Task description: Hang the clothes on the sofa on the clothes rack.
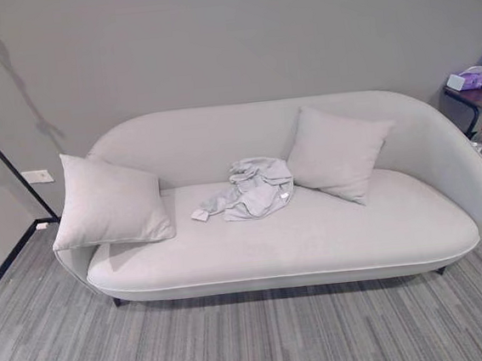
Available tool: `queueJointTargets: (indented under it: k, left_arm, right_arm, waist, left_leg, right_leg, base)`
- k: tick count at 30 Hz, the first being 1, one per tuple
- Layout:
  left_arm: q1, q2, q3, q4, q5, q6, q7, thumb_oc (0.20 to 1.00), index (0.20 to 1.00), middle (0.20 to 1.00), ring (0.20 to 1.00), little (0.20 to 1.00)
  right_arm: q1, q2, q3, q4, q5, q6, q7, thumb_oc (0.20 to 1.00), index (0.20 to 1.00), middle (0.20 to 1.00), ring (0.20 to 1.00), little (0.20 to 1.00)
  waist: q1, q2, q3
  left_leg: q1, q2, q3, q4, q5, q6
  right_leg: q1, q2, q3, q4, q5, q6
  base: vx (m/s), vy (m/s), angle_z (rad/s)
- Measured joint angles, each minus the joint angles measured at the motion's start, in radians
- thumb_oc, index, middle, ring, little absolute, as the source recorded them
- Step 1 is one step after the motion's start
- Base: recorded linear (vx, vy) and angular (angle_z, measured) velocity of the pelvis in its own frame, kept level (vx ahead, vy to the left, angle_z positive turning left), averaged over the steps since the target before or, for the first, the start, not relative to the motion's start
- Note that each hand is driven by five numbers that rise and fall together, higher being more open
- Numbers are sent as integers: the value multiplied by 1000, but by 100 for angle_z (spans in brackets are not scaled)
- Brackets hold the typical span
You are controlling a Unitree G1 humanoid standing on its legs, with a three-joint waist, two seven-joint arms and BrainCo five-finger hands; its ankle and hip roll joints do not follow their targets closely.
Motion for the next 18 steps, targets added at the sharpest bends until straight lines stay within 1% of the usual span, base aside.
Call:
queueJointTargets:
  k: [3,12,18]
  left_arm:
    - [0,0,-2,0,5,0,-2,1000,1000,1000,1000,1000]
    - [1,-7,-68,1,25,1,-21,1000,1000,1000,1000,1000]
    - [0,-7,-70,-3,44,0,-21,1000,1000,1000,1000,1000]
  right_arm:
    - [0,0,1,0,-3,0,1,1000,1000,1000,1000,1000]
    - [-2,0,39,-1,-24,0,20,1000,1000,1000,1000,1000]
    - [-8,0,41,-1,-42,0,21,1000,1000,1000,1000,1000]
  waist:
    - [0,-2,0]
    - [-1,-3,2]
    - [-1,-2,2]
  left_leg:
    - [6,-1,0,-4,0,0]
    - [18,-1,6,-19,2,3]
    - [27,-1,15,-32,4,5]
  right_leg:
    - [7,0,0,-7,2,0]
    - [15,-2,6,-16,3,1]
    - [22,-3,12,-32,12,-2]
  base:
    - [0,0,0]
    - [0,0,0]
    - [4,-8,-4]
